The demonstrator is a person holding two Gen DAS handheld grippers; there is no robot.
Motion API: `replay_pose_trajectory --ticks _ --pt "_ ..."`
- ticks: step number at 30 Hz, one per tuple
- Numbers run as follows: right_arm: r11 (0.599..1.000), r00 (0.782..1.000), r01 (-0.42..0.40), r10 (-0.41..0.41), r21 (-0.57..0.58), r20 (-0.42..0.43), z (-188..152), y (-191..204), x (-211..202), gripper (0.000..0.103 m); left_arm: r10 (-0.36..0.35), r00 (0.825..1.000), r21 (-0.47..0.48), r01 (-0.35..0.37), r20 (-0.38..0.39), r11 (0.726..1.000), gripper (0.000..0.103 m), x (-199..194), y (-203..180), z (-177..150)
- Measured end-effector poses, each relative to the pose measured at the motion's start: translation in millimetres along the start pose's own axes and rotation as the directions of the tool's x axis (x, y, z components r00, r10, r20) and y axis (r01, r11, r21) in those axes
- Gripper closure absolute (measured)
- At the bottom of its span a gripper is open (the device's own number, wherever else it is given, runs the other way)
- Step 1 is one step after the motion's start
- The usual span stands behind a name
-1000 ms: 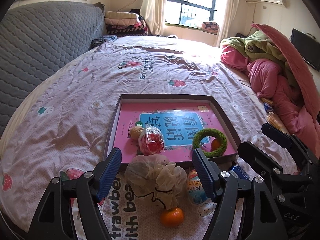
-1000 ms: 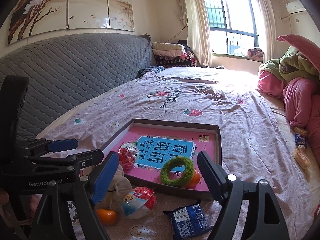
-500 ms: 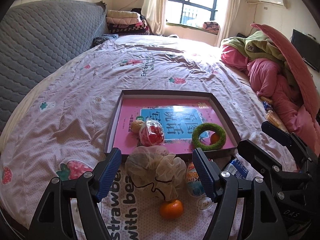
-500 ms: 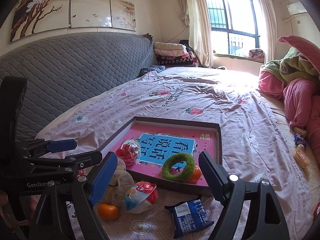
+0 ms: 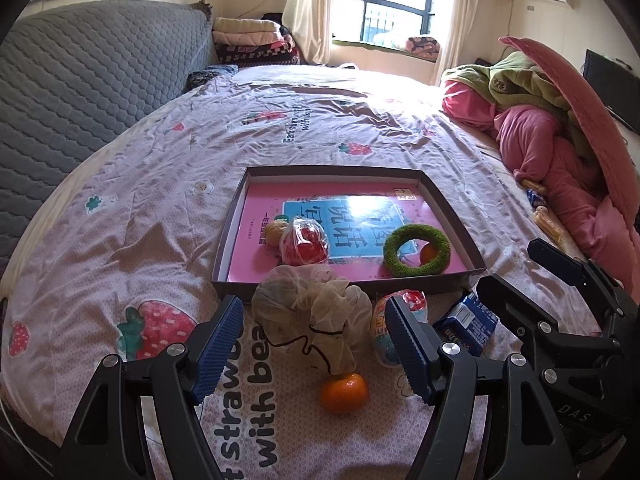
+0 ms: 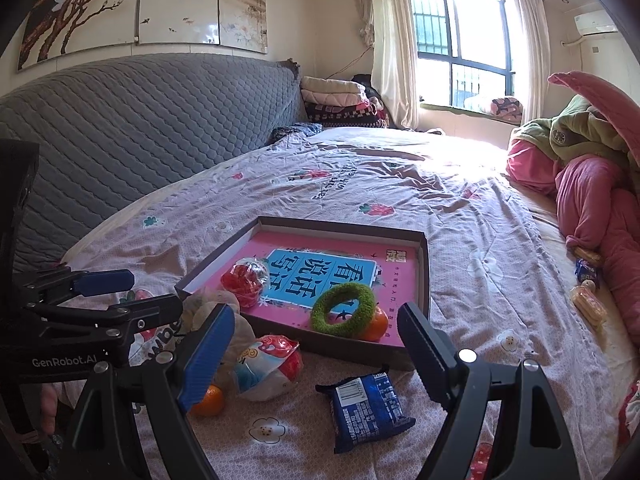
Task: Organize objects
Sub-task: 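Pull both open tools back away from the tray, then move the left tool toward the orange while the right approaches the blue snack packet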
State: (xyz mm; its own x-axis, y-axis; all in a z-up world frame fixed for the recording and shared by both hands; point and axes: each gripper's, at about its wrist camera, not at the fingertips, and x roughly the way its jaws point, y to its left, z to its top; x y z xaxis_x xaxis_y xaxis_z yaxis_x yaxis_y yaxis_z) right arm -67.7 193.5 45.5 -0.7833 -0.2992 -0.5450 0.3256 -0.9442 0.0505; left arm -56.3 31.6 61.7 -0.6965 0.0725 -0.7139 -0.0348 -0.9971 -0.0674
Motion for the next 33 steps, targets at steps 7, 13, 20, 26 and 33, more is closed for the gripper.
replay_pose_trajectory --ticks 7,13,20,26,33 --pt "0.999 0.999 0.041 -0.041 -0.016 -0.031 -8.3 -0.8 6.9 0.02 -0.001 1.0 0.024 0.002 -0.027 1.0 0.028 -1.1 -5.1 -9.0" --pt "0.998 0.996 0.059 -0.061 -0.023 -0.062 -19.0 -3.3 11.3 0.02 0.001 0.999 0.039 0.001 -0.04 0.999 0.028 -0.9 -8.8 -16.6" --pt "0.998 0.994 0.062 -0.064 -0.033 -0.09 -31.3 -3.0 10.6 0.02 -0.009 0.998 0.031 0.011 -0.069 0.999 0.028 6.1 -6.7 -27.7" --pt "0.997 0.992 0.058 -0.063 -0.046 -0.107 -37.7 1.2 10.2 0.02 -0.007 0.996 0.042 0.011 -0.094 0.999 0.028 11.9 -8.2 -38.0" --pt "0.998 0.987 0.046 -0.053 -0.049 -0.15 -48.3 1.2 14.4 0.02 -0.015 0.99 0.058 0.023 -0.143 0.998 0.028 22.0 -13.5 -54.1"
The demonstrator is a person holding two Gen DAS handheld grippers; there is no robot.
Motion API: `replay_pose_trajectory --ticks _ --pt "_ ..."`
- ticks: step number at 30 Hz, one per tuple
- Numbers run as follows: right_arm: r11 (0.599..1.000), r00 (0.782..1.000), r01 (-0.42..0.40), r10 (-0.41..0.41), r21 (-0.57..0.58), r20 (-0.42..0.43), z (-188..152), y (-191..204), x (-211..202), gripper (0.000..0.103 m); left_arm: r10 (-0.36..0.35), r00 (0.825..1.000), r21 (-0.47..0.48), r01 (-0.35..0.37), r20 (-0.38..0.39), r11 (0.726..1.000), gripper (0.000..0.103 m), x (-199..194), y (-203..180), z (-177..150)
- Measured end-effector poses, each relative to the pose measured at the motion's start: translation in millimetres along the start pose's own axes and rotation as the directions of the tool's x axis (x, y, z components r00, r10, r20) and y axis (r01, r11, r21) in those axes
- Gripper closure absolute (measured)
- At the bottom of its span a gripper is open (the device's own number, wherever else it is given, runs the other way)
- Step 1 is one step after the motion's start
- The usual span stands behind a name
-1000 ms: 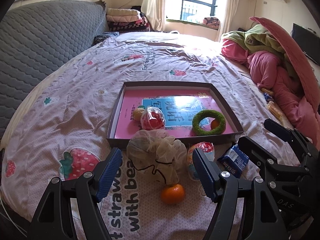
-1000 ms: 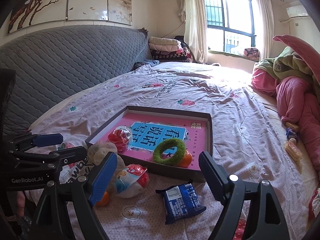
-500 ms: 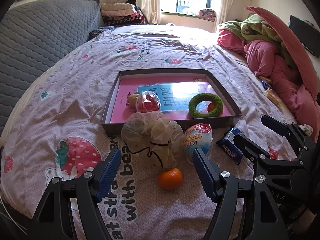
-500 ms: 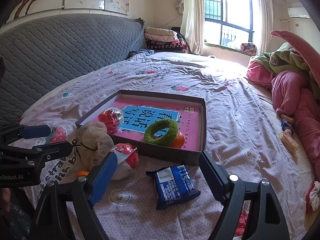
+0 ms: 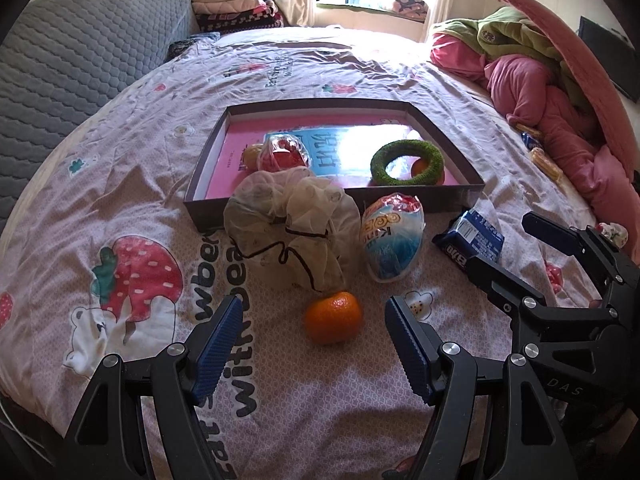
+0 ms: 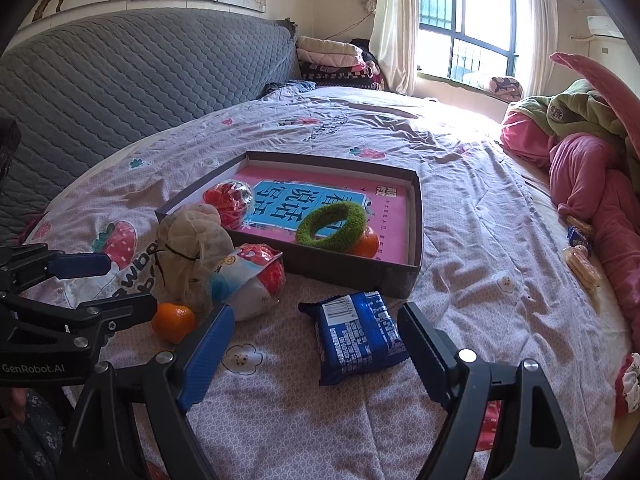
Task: Organize objects
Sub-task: 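Move the left tool toward the orange while the right approaches the blue snack packet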
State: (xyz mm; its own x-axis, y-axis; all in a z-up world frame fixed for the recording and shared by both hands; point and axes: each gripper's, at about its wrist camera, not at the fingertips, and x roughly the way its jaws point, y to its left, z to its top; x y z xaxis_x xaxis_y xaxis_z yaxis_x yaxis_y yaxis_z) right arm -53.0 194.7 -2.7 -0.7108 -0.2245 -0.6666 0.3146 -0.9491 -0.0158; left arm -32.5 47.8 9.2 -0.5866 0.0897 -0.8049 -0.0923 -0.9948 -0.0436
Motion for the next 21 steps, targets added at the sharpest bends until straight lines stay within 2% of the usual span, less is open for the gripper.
replay_pose_trajectory --ticks 14,21 --pt "1.0 0.998 0.0 0.0 -0.004 -0.056 -12.0 -1.6 6.2 0.02 -0.022 0.996 -0.002 0.022 -0.084 1.0 0.028 18.3 -0.6 -15.2" --pt "1.0 0.996 0.019 -0.018 0.007 -0.083 -14.5 -8.8 13.4 0.02 -0.037 0.994 -0.019 0.036 -0.1 0.999 0.028 26.8 0.8 -16.4"
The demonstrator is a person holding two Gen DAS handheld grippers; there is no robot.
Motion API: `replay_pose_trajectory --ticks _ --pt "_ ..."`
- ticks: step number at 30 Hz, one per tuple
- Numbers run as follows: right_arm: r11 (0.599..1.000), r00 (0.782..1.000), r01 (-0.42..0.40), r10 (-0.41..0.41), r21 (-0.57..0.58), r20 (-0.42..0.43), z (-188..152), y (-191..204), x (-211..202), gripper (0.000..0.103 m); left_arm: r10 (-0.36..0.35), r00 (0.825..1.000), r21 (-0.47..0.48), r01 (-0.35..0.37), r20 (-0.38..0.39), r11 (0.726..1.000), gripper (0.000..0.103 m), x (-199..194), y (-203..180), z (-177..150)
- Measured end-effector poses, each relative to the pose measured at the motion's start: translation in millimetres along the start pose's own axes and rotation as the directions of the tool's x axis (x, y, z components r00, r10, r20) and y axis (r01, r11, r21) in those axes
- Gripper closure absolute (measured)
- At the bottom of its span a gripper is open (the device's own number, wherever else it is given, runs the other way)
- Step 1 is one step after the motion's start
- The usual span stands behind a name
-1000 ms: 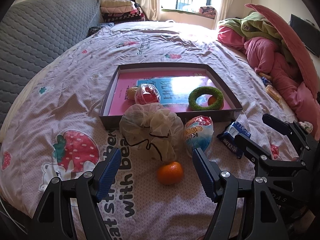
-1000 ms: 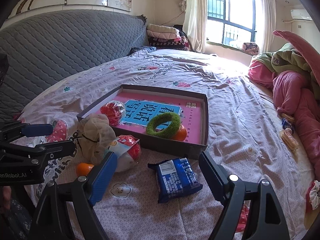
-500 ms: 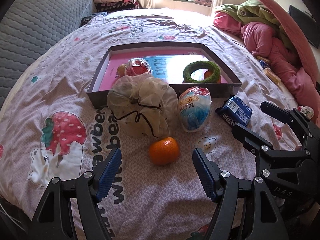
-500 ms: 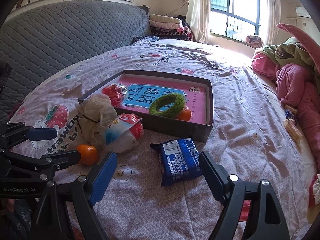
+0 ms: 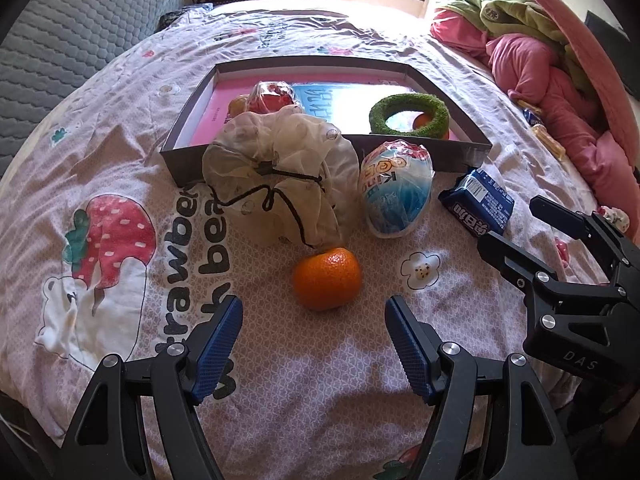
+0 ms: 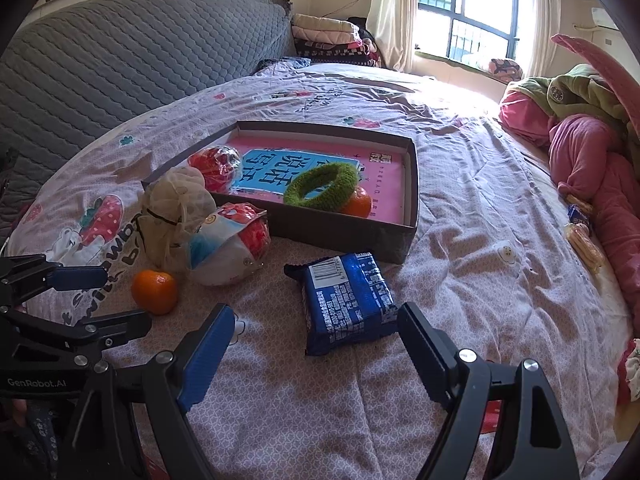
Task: Organize objects
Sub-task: 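Move the left tool toward the orange while the right approaches the blue snack packet, then close the left tool on the orange while the right grasps the blue snack packet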
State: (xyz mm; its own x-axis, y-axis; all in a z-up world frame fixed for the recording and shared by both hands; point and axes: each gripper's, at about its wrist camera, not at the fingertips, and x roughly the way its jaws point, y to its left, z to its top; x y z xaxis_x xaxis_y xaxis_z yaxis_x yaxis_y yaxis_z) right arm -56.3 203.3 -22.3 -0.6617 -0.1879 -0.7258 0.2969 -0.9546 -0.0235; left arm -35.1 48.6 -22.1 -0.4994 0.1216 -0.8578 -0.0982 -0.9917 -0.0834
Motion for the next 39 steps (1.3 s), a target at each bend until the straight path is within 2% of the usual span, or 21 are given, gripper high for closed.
replay_pose_trajectory --ticks 13,20,23,29,39 --pt "0.999 0.999 0.034 -0.034 0.01 -0.041 1.2 -14.9 19.6 0.02 -0.01 1.0 -0.027 0.01 -0.01 1.0 0.028 15.3 -0.7 5.4" --pt "1.0 0.996 0.027 -0.026 0.016 -0.085 4.3 -19.4 37.5 0.02 -0.005 1.0 -0.042 0.004 -0.013 0.999 0.028 24.2 -0.5 8.4" --pt "0.999 0.996 0.01 -0.007 0.034 -0.087 6.3 -20.2 40.5 0.02 0.004 1.0 -0.045 -0.005 -0.016 0.999 0.028 28.5 -0.8 9.2" --pt "0.999 0.996 0.021 -0.017 0.041 -0.093 9.8 -20.1 47.1 0.02 0.023 1.0 -0.043 -0.024 -0.008 0.999 0.028 33.1 -3.8 11.3" --pt "0.998 0.994 0.05 -0.047 0.034 -0.1 11.0 -18.4 53.8 0.03 0.036 0.999 -0.03 -0.036 -0.004 0.999 0.028 36.8 -6.9 13.7"
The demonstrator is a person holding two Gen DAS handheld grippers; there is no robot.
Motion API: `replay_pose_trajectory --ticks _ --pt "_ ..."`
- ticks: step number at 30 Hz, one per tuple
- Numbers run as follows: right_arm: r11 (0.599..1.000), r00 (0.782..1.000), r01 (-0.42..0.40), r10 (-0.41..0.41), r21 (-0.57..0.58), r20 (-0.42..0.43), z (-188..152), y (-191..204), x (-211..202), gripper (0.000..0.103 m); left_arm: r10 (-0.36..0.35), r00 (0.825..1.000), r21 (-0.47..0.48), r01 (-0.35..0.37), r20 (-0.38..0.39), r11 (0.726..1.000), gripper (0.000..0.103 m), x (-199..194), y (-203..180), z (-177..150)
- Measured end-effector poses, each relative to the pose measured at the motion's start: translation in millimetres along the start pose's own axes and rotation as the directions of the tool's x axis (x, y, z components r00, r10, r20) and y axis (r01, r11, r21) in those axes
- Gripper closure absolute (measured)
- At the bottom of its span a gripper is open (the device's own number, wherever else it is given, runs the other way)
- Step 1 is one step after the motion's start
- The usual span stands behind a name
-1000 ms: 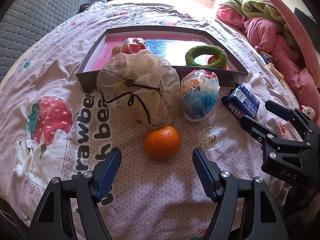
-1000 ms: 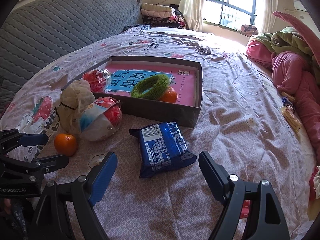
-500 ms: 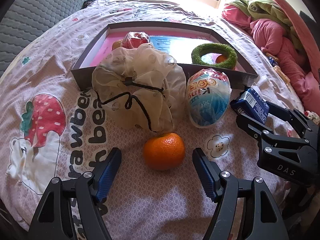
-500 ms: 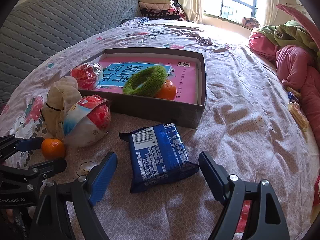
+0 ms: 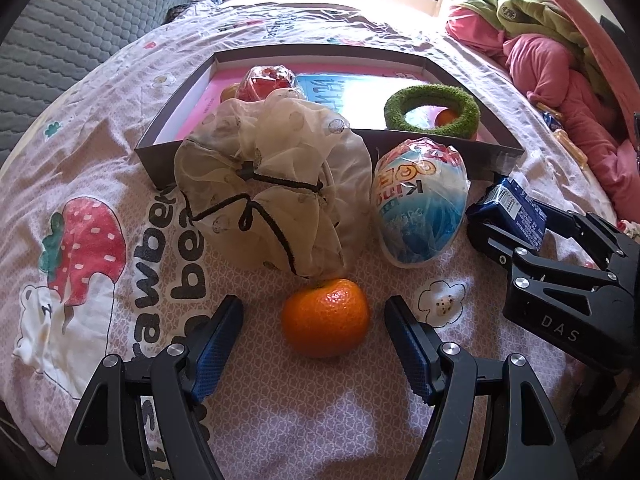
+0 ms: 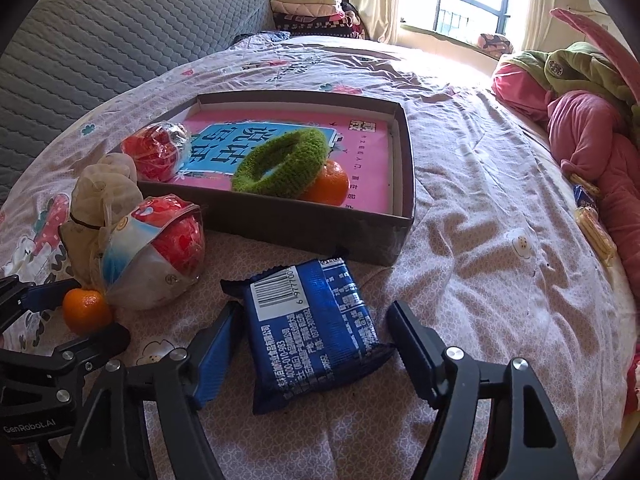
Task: Organize objects
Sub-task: 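Close the left tool on the orange while the right grasps the blue snack packet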
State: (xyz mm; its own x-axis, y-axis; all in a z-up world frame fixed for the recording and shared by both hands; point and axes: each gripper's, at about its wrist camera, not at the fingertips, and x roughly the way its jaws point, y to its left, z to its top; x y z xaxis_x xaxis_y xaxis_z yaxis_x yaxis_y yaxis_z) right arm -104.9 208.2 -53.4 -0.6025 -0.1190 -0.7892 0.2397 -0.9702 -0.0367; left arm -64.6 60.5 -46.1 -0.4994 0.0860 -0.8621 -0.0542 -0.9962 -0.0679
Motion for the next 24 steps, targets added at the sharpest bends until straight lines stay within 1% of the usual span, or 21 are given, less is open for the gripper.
replay_pose_trajectory --ticks 3,4,5,6,8,9,11,13,16,24 --pt "1.0 1.0 0.004 -0.004 -0.016 0.0 0.2 3.2 0.8 0.034 -0.003 1.0 -0.001 0.003 0.002 1.0 0.03 0.0 0.5 0.2" --pt "1.0 1.0 0.004 -0.004 -0.022 0.001 -0.2 4.5 1.0 0.036 -0.004 1.0 -0.001 0.004 0.004 1.0 0.034 -0.2 0.6 0.4" --pt "1.0 1.0 0.002 -0.002 -0.028 0.003 -0.4 5.5 1.1 0.04 -0.002 1.0 0.001 0.002 0.006 1.0 0.038 -0.5 0.8 0.5" --pt "0.999 1.0 -0.005 0.005 -0.034 0.006 -0.9 6.8 0.5 0.045 0.0 1.0 0.002 0.0 0.007 1.0 0.04 -0.6 0.8 0.5" --pt "0.999 1.0 -0.009 0.01 -0.042 0.012 -1.8 9.1 -1.0 0.048 -0.001 1.0 0.005 0.001 0.008 1.0 0.048 -1.0 0.9 0.4" --pt "0.999 1.0 -0.007 0.008 -0.046 0.014 -2.5 10.2 -1.5 0.049 -0.002 1.0 0.007 0.002 0.01 1.0 0.049 -1.4 1.0 0.4" --pt "0.999 1.0 -0.006 0.006 -0.054 0.015 -3.1 11.8 -2.5 0.049 -0.011 1.0 0.012 0.011 0.014 1.0 0.057 -2.5 0.6 0.2" --pt "0.999 1.0 -0.012 0.013 -0.053 0.017 -3.6 12.4 -3.7 0.05 -0.021 1.0 0.019 0.02 0.017 1.0 0.062 -4.0 -0.6 -0.2" --pt "0.999 0.999 -0.027 0.028 -0.043 0.021 -5.2 11.6 -6.4 0.05 -0.015 1.0 0.031 0.014 0.021 0.999 0.062 -5.9 -2.8 -1.2" --pt "0.997 0.996 -0.079 0.079 -0.008 0.05 -8.2 7.5 -18.6 0.05 -0.022 0.999 0.021 0.021 0.036 1.0 0.062 -14.8 0.3 -0.9"
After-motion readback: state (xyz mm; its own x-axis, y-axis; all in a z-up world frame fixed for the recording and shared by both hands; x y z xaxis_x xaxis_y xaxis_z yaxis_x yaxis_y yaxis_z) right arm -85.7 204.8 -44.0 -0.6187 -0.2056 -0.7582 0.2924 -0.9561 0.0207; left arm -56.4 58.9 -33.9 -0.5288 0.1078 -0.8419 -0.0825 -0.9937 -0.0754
